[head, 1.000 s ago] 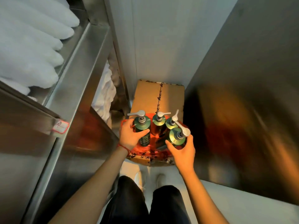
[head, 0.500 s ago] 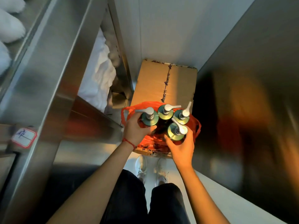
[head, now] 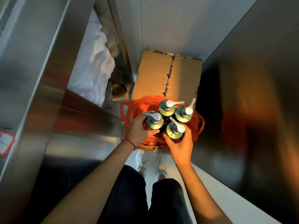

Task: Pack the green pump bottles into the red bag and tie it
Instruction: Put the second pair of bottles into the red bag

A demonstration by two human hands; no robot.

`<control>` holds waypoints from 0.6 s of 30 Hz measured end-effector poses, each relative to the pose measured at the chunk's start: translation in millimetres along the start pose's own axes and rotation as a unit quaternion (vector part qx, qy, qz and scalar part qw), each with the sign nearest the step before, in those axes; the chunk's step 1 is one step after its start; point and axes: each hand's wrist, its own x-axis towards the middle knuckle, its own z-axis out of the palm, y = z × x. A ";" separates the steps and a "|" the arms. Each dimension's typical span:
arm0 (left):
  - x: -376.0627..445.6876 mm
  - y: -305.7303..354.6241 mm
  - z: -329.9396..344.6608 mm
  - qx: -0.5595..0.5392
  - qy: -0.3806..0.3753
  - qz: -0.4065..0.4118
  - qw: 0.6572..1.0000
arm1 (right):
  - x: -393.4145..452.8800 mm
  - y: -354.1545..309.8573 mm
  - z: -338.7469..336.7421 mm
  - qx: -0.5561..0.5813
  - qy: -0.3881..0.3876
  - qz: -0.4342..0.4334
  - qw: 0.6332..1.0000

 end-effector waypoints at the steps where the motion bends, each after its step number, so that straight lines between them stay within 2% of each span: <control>1: -0.8 -0.6 0.8 0.008 -0.001 0.000 1.000 | 0.2 1.6 0.1 0.001 -0.001 0.002 1.000; 9: -4.6 -2.9 4.6 0.043 -0.012 0.004 0.999 | -0.2 7.8 -1.7 -0.003 -0.009 -0.001 1.000; 18: -11.5 -4.8 2.3 0.023 -0.008 -0.028 0.999 | -6.4 3.8 -5.4 -0.001 -0.027 0.003 1.000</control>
